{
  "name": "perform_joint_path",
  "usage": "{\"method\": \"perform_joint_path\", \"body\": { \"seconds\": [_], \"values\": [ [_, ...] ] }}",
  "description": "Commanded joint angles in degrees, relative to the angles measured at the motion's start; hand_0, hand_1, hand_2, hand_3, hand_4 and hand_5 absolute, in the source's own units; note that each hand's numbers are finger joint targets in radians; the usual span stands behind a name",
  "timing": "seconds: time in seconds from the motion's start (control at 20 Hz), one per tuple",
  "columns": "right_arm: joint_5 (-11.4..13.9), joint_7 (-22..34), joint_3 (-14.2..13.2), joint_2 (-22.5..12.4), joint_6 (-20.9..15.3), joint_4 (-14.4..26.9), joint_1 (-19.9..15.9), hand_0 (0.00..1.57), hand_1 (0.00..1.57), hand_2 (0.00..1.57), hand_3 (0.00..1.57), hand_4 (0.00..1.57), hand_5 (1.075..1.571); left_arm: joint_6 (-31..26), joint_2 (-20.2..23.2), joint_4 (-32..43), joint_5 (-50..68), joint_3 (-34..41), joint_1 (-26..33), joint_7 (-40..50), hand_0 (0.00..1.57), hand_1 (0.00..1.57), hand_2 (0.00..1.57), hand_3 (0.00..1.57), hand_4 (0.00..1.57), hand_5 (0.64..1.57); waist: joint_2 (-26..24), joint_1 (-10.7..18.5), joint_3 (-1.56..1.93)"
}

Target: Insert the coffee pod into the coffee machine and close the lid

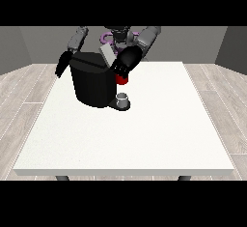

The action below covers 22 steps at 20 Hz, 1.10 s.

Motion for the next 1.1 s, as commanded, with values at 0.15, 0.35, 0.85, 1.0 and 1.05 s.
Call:
{"method": "perform_joint_path", "body": {
  "seconds": [0.15, 0.35, 0.85, 1.0, 1.05],
  "values": [
    [1.71, 0.18, 0.93, 1.27, -2.44, -1.12, 0.02, 0.00, 0.00, 0.00, 0.00, 0.07, 1.571, 3.16, 1.25, 0.39, -0.96, 0.11, 0.50, -3.77, 1.27, 1.27, 1.24, 0.97, 0.00, 1.571, 1.43, 0.15, 0.00],
    [0.36, 3.13, 0.43, -1.34, 1.20, -2.24, -1.84, 0.00, 0.00, 0.00, 0.00, 0.22, 1.571, 3.79, 2.94, 1.00, -2.81, -0.86, 0.11, -4.85, 1.09, 1.09, 1.07, 0.80, 0.00, 1.571, 1.66, -1.59, -0.01],
    [1.74, 0.60, 0.53, -0.47, -0.70, 0.47, -0.46, 0.00, 0.00, 0.00, 0.00, 0.15, 1.571, 4.57, 3.28, 0.23, -4.91, -1.60, -1.09, -4.21, 0.00, 0.00, 0.62, 0.49, 0.00, 1.571, 1.27, 0.21, 0.02],
    [0.75, 1.51, -0.79, -2.09, 0.53, 0.16, -1.73, 0.00, 0.00, 0.00, 0.00, 0.12, 1.571, 4.73, 4.48, 0.91, -5.00, -0.80, -2.22, -4.00, 0.00, 0.00, 0.56, 0.46, 0.00, 1.571, 2.35, -0.94, 0.02],
    [1.64, -0.80, -0.22, 0.22, -2.09, 1.18, 0.76, 0.00, 0.00, 0.00, 0.00, 0.00, 1.571, 4.68, 3.14, -0.29, -4.91, -1.82, -0.26, -6.14, 0.00, 0.00, 0.53, 0.44, 0.00, 1.571, 0.61, 1.43, 0.02]
  ]
}}
